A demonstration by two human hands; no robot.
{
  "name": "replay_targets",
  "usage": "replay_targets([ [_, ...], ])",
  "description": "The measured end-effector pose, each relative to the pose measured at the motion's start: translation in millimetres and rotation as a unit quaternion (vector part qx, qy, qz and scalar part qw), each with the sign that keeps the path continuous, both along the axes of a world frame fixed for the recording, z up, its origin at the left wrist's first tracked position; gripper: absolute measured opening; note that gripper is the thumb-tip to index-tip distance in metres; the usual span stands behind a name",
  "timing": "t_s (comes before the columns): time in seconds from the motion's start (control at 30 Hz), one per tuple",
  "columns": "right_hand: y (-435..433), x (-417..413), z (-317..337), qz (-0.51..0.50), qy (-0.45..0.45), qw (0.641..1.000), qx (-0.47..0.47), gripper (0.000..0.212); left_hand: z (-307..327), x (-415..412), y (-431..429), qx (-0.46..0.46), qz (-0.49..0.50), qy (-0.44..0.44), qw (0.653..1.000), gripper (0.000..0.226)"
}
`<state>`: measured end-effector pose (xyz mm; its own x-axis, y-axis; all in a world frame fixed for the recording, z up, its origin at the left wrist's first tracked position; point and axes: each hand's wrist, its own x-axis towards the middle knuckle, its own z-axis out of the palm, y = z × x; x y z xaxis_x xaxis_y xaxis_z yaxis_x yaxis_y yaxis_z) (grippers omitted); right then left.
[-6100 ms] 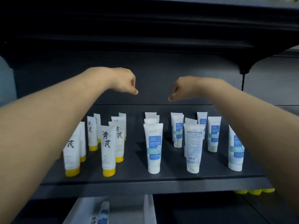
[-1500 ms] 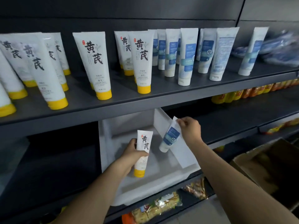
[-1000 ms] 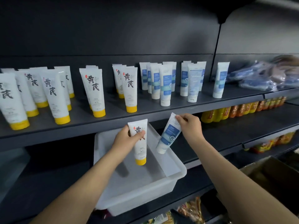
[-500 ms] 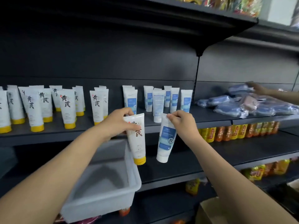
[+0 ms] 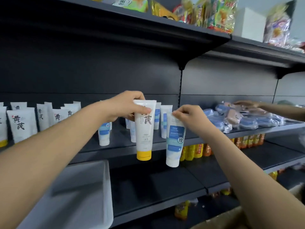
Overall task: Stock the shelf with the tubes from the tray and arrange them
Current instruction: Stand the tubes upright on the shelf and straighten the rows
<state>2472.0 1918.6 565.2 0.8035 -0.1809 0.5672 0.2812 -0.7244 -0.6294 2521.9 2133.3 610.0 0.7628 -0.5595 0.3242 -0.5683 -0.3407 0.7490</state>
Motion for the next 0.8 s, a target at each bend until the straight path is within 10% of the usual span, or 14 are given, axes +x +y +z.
replay_targets([
  [0.8, -125, 168, 116, -0.112, -0.095, 0.978, -0.15, 0.024, 142, 183, -94, -0.081, 0.041, -0.131, 0.987, 0.013],
])
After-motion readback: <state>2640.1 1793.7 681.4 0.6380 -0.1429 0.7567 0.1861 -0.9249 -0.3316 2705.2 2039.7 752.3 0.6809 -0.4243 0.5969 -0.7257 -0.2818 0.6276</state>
